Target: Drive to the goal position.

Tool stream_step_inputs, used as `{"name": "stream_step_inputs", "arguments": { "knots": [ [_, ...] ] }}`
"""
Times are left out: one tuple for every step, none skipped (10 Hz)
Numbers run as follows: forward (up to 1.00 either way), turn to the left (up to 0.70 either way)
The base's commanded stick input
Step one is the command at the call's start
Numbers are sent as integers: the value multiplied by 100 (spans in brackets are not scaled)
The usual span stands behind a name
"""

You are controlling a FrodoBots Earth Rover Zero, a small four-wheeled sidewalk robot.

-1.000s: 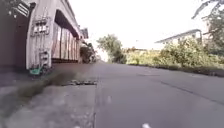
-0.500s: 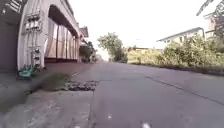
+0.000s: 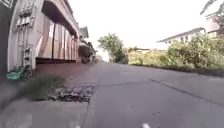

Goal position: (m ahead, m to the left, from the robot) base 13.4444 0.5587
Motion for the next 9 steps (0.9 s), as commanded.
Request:
{"name": "stream_step_inputs", "arguments": {
  "knots": [
    [100,0],
    [100,0],
    [100,0],
    [100,0],
    [100,0],
    [100,0],
    [100,0],
    [100,0],
    [100,0]
  ]
}}
